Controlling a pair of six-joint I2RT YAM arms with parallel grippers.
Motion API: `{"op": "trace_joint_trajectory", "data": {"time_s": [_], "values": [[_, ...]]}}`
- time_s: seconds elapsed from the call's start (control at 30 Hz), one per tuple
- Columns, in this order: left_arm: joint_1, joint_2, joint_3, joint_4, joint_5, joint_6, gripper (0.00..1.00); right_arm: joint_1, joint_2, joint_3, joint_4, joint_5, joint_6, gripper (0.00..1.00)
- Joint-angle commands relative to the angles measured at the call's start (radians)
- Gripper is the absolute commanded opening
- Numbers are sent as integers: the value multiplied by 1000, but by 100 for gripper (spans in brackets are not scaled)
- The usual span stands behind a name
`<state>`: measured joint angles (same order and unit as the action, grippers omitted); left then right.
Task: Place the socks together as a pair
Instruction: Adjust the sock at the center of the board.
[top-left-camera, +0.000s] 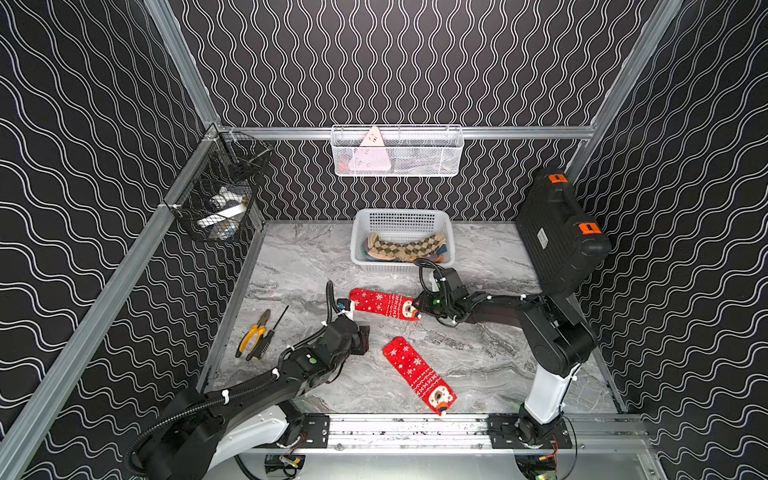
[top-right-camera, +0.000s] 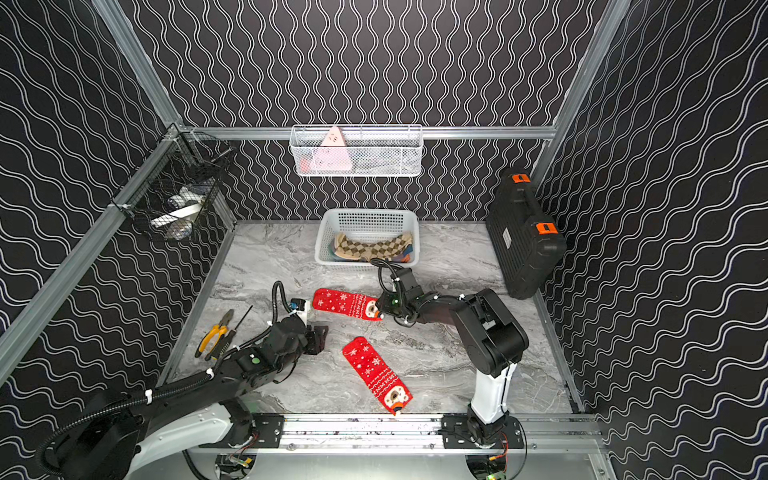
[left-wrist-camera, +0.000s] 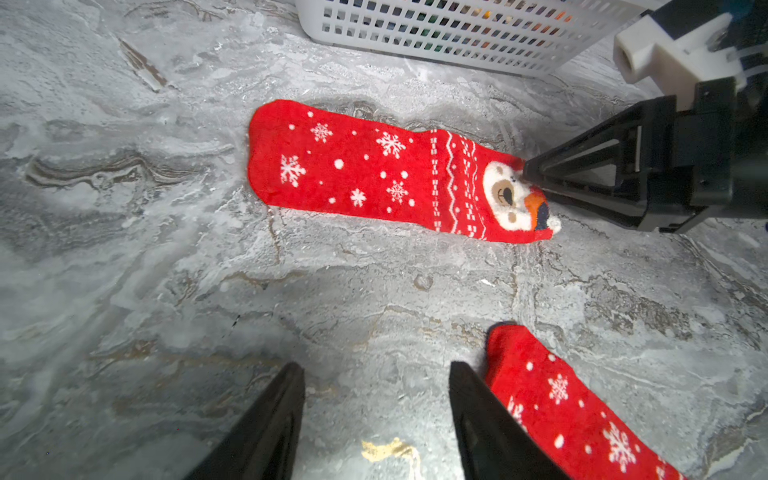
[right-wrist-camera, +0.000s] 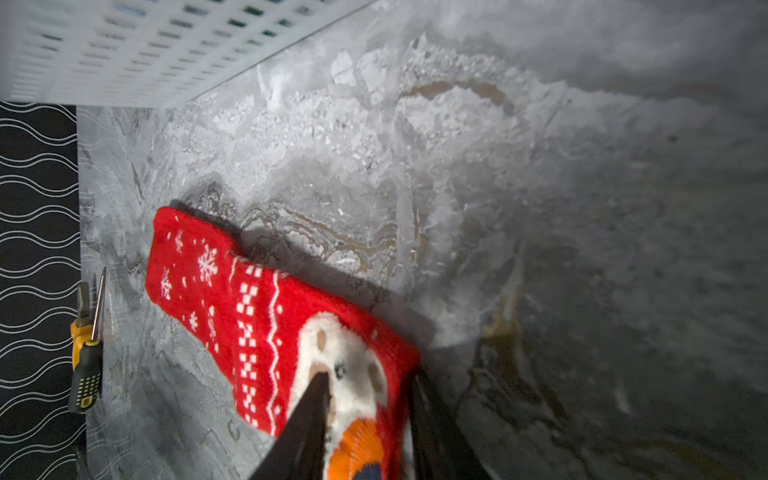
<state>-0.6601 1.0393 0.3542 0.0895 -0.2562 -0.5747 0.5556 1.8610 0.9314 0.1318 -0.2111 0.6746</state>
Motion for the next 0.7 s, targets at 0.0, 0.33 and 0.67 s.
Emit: {"op": "trace_joint_trajectory", "data": {"time_s": [0.0, 0.33, 0.67], "values": [[5, 4, 0, 9, 7, -10, 61, 13, 6, -1, -147, 8, 6, 22], [6, 8, 11, 3, 28, -12, 61, -6, -192, -49, -459, 144, -105, 0], [6, 19, 16, 7, 64, -19, 61, -94, -92, 75, -529, 124, -224, 0]]}}
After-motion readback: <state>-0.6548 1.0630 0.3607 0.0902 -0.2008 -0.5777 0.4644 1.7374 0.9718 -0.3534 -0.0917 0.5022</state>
